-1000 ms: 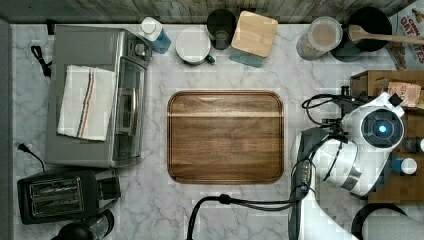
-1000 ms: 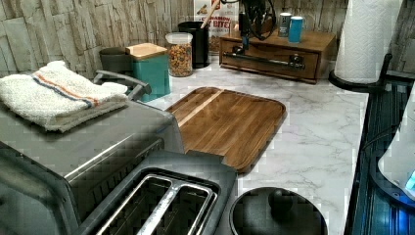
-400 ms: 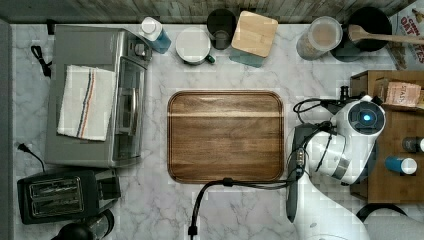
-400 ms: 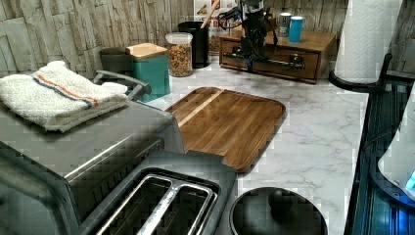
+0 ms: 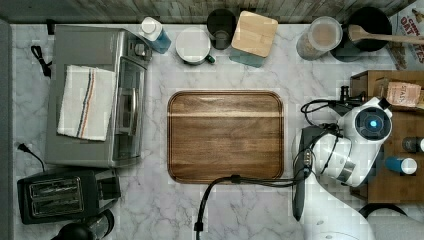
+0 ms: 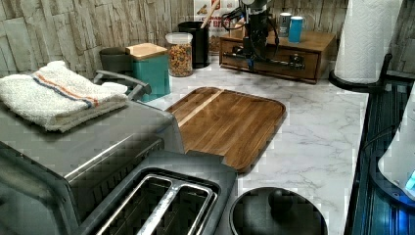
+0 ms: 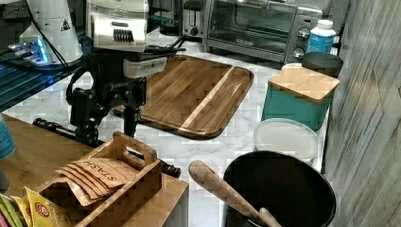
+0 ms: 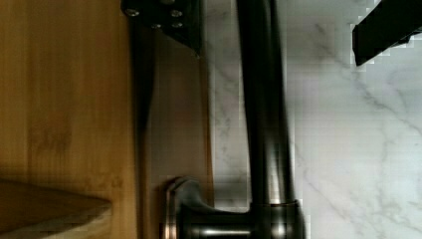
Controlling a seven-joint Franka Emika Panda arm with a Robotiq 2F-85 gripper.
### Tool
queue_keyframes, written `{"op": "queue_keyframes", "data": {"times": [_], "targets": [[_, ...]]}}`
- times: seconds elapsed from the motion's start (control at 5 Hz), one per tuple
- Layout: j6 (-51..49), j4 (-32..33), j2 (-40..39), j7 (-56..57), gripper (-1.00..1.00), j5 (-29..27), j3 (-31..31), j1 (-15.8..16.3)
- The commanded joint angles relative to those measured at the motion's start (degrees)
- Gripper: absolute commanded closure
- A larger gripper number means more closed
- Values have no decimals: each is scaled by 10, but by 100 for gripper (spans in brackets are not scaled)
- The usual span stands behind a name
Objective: Open the drawer.
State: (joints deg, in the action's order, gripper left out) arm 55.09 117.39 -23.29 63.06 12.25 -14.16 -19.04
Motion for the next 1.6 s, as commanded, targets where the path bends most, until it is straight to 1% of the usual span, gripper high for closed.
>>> {"op": "queue_keyframes", "data": {"times": [0.2,0.6,0.8,1.0,1.2,1.4,1.6], "targets": [[14,-4,8,72,-100,-81,29,-45],[29,12,3,110,-100,-100,47,-60],[44,31,7,127,-100,-117,50,-60],[39,36,8,137,-100,-125,60,-66],[31,50,22,135,-100,-130,71,-62],[-11,53,30,189,-100,-161,116,-76],[39,107,55,150,-100,-172,126,-34]]}}
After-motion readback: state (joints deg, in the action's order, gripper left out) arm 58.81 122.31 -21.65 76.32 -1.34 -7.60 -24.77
